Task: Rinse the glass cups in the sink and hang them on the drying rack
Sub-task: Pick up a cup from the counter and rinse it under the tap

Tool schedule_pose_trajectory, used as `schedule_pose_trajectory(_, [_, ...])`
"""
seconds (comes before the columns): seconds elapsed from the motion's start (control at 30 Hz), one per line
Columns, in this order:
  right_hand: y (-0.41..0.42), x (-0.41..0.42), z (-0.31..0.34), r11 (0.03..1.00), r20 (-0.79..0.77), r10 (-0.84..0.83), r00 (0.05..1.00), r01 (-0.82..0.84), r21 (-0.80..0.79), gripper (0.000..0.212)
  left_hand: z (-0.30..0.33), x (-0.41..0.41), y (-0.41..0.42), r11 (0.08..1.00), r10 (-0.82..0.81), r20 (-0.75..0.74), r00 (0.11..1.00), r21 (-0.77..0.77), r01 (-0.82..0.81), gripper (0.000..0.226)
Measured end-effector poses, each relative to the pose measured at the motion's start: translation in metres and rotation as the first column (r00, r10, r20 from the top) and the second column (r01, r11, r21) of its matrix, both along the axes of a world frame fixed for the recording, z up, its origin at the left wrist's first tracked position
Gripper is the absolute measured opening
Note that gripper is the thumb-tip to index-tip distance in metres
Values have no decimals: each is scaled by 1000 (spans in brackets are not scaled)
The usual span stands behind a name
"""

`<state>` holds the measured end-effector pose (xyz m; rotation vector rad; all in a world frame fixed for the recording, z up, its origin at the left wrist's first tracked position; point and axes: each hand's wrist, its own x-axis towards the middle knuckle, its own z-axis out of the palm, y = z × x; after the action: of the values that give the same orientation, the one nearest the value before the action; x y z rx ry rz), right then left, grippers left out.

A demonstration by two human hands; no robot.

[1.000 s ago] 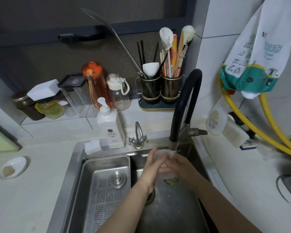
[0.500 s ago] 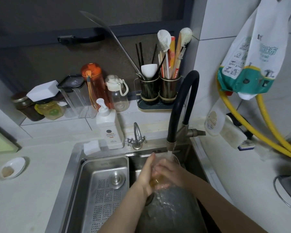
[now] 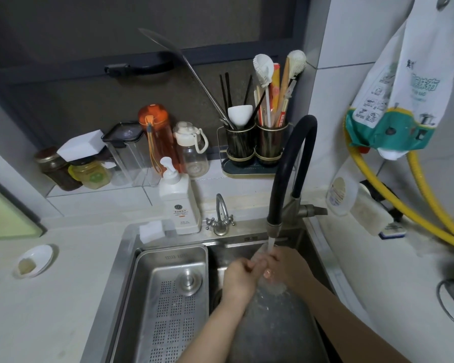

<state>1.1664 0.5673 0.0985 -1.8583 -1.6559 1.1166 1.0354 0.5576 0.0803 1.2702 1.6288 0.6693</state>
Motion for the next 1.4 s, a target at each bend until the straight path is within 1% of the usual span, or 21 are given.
schedule_pose_trajectory(0.03, [0,1,2,999,-18,45,999,-45,-4,22,-3,-1,1,999,7,28,1000,-36,-6,34])
schedule_pose_trajectory(0.1, [-2,6,6,979,-13,203,979,-203,-2,19,-6,-5,2,995,63,136,989,-89,-51,33])
schedule_pose_trajectory(0.17, [-5,12,11,936,92,345,934,-350,41,19,-7,-9,2,984,154,253,955,-131,-124,30])
schedule_pose_trajectory(0.2, [-5,16,13,926,131,360,924,-370,67,20,-7,-10,1,976,187,316,930,-167,-140,28])
schedule_pose_trajectory(0.3, [-8,27,9,916,173,308,935,-341,213,24,-5,-9,-5,952,264,494,829,-271,-142,26])
schedule_pose_trajectory(0.37, [-11,32,1,886,211,251,945,-312,343,34,-2,-11,-8,945,275,544,793,-304,-119,23])
schedule_pose_trajectory(0.43, [-14,36,-3,881,198,168,966,-237,409,46,0,-11,-10,946,259,564,784,-311,-89,19])
schedule_pose_trajectory(0.47, [-15,38,-4,893,160,140,977,-195,405,49,0,-12,-10,949,246,557,793,-306,-80,16])
schedule_pose_trajectory(0.57, [-20,43,2,966,-45,144,989,-131,224,61,1,-12,-10,959,208,536,819,-276,-63,15])
schedule_pose_trajectory(0.6, [-20,45,3,974,-90,138,986,-118,193,65,2,-12,-9,962,201,532,822,-265,-64,16])
schedule_pose_trajectory(0.8, [-18,55,6,982,-87,98,991,-82,171,79,7,-10,-8,983,136,522,842,-177,-50,14])
schedule_pose_trajectory(0.9, [-15,57,6,983,-128,117,985,-96,157,72,8,-10,-6,988,124,534,836,-145,-54,14])
schedule_pose_trajectory(0.93, [-15,57,8,985,-170,113,979,-88,150,62,8,-12,-5,990,119,538,835,-133,-55,14])
schedule_pose_trajectory(1.0, [-15,62,13,987,-236,87,968,-52,149,31,7,-14,-4,992,115,535,837,-108,-67,13])
schedule_pose_trajectory(1.07, [-10,69,14,986,-285,-4,958,52,158,26,6,-16,-2,991,133,539,832,-96,-96,12])
schedule_pose_trajectory(1.13, [1,78,8,972,-312,-110,944,168,166,39,4,-15,0,988,156,548,822,-92,-126,12])
schedule_pose_trajectory(1.23, [37,100,-14,949,-263,-248,932,288,127,69,5,-13,3,984,179,570,802,-90,-156,13])
schedule_pose_trajectory(1.27, [53,109,-27,940,-254,-264,930,308,150,78,5,-12,4,982,189,574,797,-94,-165,13])
schedule_pose_trajectory(1.3, [71,122,-46,929,-222,-300,928,337,153,92,6,-11,4,980,199,576,793,-99,-174,14])
schedule_pose_trajectory(1.37, [111,158,-104,937,-204,-300,932,328,122,130,7,-9,5,976,217,580,785,-108,-190,15])
schedule_pose_trajectory(1.4, [127,172,-126,950,-226,-280,933,303,71,136,8,-9,5,974,223,579,784,-112,-195,15])
